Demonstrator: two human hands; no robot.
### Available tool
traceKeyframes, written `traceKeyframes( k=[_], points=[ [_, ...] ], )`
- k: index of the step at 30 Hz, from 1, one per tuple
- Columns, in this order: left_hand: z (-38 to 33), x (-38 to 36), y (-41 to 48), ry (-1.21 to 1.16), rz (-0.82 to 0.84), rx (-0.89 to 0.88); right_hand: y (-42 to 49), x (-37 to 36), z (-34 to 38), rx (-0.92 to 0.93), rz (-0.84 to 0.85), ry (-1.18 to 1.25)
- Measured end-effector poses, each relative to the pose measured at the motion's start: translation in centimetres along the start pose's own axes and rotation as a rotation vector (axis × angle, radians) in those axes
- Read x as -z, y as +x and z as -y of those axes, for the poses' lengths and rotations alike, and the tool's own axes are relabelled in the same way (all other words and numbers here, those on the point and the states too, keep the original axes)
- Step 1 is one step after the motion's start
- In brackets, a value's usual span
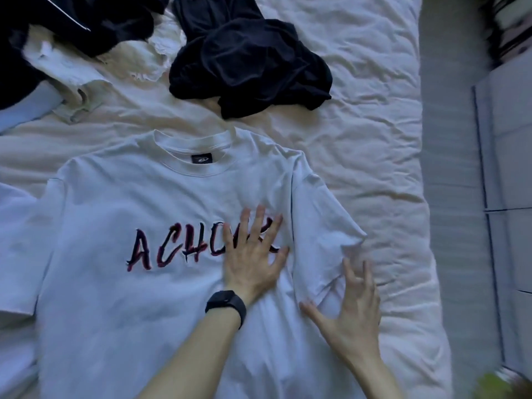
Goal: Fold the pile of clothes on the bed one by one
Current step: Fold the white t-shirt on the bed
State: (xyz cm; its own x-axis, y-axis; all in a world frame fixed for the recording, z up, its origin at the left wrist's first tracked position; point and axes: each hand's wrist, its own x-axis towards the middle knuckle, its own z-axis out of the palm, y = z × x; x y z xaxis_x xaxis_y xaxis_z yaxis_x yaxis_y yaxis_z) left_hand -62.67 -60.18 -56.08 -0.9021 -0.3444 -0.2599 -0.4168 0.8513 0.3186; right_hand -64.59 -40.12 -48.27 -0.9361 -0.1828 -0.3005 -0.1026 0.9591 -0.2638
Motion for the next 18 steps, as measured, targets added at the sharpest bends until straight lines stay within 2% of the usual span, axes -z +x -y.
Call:
traceKeyframes(
  k=[2,4,6,9,11,14,15,17,18],
  points=[
    [0.3,-0.8,0.3,0.056,0.037,0.009,1.0,-0.1,-1.0,0.057,0.063,-0.048],
    [0.3,-0.7,0.4,0.076,0.056,0.020,2.7,0.2,-1.2,0.081,0.033,0.035],
    [-0.1,-0.4,0.3,0.105,0.089,0.035,4.4,1.3,-0.7,0.020,0.012,0.296],
    [-0.8,0.4,0.4,0.123,0.165,0.089,7.1,3.2,0.8,-0.251,0.091,0.706],
    [-1.4,1.3,0.5,0.149,0.225,0.119,8.8,4.0,1.8,-0.341,0.188,0.661],
    [-2.2,3.1,0.8,0.217,0.323,0.139,11.2,5.8,2.2,-0.194,0.322,0.346],
    [-2.4,3.7,1.0,0.228,0.353,0.144,12.4,7.0,1.8,-0.168,0.350,0.307],
    [-3.1,4.7,1.4,0.235,0.398,0.155,15.7,10.3,0.8,-0.191,0.333,0.383],
    [-3.4,5.1,1.5,0.225,0.411,0.159,17.5,12.1,0.2,-0.231,0.266,0.481]
  ],
)
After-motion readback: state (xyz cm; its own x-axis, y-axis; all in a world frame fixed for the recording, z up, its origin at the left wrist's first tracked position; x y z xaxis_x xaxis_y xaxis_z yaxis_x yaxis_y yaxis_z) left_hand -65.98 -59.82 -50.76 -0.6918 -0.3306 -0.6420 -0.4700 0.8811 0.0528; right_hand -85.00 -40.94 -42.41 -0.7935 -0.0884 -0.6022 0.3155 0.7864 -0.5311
